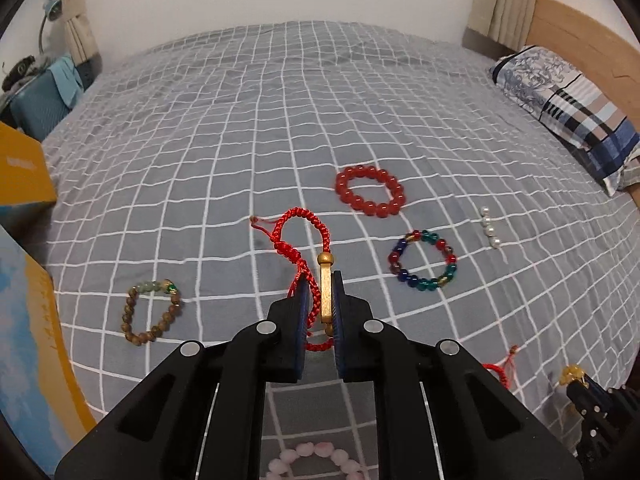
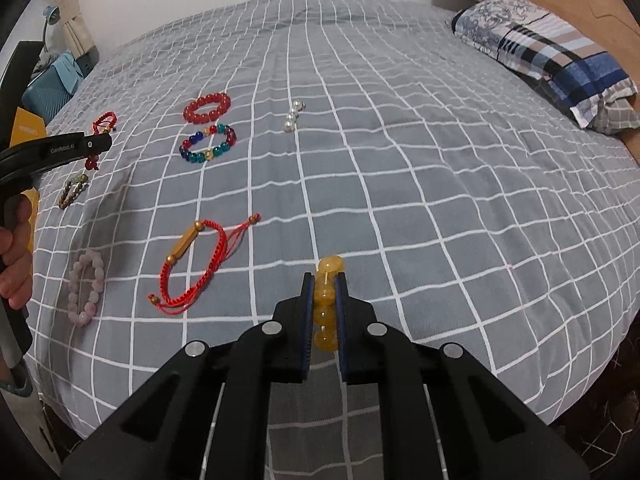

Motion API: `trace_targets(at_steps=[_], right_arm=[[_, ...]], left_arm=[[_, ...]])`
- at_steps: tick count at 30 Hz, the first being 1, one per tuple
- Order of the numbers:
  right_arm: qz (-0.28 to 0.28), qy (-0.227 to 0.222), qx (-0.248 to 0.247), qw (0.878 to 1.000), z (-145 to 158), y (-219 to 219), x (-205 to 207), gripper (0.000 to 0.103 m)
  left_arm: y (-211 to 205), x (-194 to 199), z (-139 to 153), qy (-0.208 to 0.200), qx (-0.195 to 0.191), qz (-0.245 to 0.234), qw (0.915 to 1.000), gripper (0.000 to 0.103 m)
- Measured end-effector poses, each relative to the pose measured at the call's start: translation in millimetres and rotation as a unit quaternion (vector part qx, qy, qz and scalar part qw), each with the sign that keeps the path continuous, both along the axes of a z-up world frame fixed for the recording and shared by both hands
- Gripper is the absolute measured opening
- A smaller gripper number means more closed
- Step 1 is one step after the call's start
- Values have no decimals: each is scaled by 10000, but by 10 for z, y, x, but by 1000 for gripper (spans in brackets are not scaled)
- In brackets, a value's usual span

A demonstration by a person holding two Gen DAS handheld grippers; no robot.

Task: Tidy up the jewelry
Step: 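Carry both held bracelets over the white cardboard box with both tools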

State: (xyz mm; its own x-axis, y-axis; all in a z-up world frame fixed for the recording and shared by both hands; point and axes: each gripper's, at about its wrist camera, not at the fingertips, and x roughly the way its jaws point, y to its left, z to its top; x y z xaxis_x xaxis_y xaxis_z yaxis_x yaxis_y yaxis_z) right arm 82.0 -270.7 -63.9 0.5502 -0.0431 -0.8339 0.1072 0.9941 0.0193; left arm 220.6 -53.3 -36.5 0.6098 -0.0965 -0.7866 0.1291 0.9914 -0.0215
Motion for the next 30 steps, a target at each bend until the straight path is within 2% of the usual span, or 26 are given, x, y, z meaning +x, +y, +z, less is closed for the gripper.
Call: trace_targets(at_steps=[12, 21, 30], right_arm=[[-114, -433, -34, 9990, 99, 30, 7, 9], [-131, -568, 7, 9983, 296, 108, 66, 9], [91, -608, -83, 9981, 546, 381, 127, 9]], left_arm=[[63, -244, 149, -260, -104, -25, 9996, 10], [198, -516, 296, -209, -228, 68, 9995, 10], [533, -754, 432, -139, -316, 336, 9988, 10]])
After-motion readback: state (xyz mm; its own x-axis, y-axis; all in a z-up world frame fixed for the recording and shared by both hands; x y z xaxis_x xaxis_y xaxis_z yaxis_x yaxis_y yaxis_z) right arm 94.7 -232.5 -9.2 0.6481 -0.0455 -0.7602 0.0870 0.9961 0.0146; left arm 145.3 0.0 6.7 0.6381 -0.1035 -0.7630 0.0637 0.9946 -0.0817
